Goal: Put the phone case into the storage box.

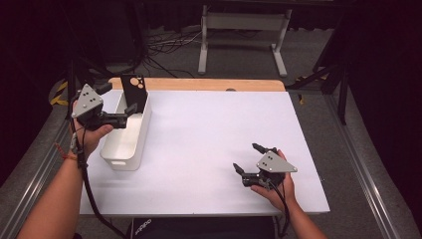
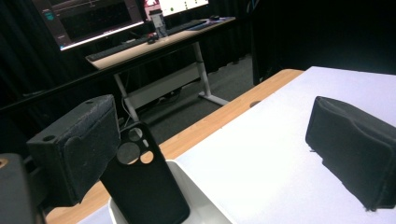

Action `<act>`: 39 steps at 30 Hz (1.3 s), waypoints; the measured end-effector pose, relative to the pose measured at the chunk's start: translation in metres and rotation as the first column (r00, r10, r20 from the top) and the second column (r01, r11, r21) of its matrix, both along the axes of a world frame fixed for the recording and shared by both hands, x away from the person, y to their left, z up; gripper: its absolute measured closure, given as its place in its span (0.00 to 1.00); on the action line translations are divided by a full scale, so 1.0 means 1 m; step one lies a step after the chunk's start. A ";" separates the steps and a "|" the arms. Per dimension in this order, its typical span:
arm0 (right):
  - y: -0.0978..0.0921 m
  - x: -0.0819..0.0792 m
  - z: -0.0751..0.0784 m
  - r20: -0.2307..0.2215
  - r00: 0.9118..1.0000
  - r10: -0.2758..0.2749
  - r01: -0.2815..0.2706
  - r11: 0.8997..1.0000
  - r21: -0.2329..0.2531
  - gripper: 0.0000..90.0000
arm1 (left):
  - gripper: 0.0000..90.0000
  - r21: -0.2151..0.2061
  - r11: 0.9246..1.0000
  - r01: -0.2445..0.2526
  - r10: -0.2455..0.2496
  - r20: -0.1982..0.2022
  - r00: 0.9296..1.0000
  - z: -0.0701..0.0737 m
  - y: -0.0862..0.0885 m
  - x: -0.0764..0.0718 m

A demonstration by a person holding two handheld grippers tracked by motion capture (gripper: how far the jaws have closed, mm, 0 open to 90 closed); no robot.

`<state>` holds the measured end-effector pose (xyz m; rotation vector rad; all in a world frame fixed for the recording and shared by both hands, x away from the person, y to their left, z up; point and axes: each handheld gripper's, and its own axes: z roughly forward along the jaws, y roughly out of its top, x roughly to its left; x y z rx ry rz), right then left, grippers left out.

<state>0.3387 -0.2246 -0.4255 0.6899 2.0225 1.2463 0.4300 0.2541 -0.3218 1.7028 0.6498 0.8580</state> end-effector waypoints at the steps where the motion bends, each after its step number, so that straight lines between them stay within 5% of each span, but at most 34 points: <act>1: 0.000 0.000 0.000 0.001 1.000 0.002 -0.002 1.000 0.000 0.14 | 0.04 -0.011 1.000 0.005 -0.005 -0.002 1.000 0.000 -0.001 -0.001; 39: -0.001 -0.003 0.003 0.013 1.000 -0.001 0.001 1.000 -0.006 0.14 | 0.03 0.007 0.993 0.114 -0.114 0.051 0.992 -0.013 -0.031 -0.045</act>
